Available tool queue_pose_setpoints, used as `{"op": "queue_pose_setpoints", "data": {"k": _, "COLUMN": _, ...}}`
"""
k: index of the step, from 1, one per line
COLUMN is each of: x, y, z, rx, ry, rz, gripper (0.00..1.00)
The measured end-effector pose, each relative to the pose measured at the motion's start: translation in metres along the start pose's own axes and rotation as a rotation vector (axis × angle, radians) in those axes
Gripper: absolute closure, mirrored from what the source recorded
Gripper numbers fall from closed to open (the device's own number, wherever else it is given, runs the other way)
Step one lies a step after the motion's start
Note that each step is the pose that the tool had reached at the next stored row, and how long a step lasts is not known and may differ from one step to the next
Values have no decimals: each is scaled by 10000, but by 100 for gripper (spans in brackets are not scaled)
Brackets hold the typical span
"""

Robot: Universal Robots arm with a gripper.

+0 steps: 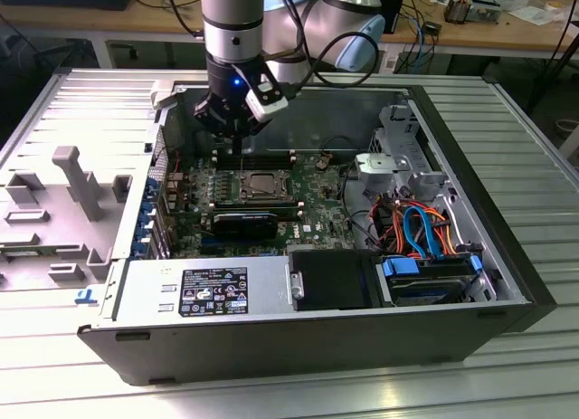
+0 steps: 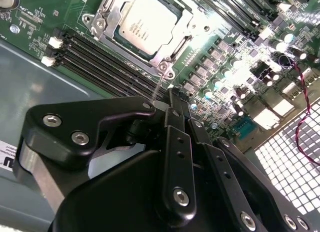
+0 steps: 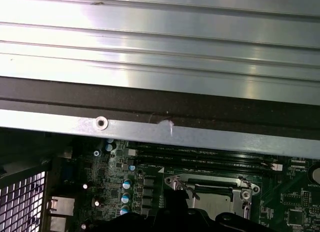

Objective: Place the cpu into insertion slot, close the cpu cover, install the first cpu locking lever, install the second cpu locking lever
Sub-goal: 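Install the first cpu locking lever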

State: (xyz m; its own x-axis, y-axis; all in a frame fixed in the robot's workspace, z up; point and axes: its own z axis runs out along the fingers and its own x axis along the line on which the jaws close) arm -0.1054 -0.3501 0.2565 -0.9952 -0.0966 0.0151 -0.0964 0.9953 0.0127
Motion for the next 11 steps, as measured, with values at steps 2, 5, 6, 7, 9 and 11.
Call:
{"op": "queue_pose_setpoints", "data": {"k": 2, "x": -4, "y": 0, "z": 1, "rx": 0, "ry": 0, "rz": 1, "gripper": 89}}
{"op": "queue_pose_setpoints", "data": {"k": 5, "x": -8, "y": 0, "z": 11, "rx": -1, "ry": -1, "rz": 0, "gripper": 89}}
{"op": "queue_pose_setpoints", "data": {"k": 6, "x": -9, "y": -1, "z": 33, "rx": 1, "ry": 1, "rz": 1, "gripper": 89}}
{"op": "queue_pose_setpoints", "data": {"k": 7, "x": -10, "y": -1, "z": 55, "rx": 0, "ry": 1, "rz": 0, "gripper": 89}}
{"op": "queue_pose_setpoints", "data": {"k": 9, "x": -14, "y": 6, "z": 93, "rx": 2, "ry": 1, "rz": -2, "gripper": 89}}
{"op": "queue_pose_setpoints", "data": {"k": 11, "x": -22, "y": 21, "z": 120, "rx": 5, "ry": 3, "rz": -14, "gripper": 89}}
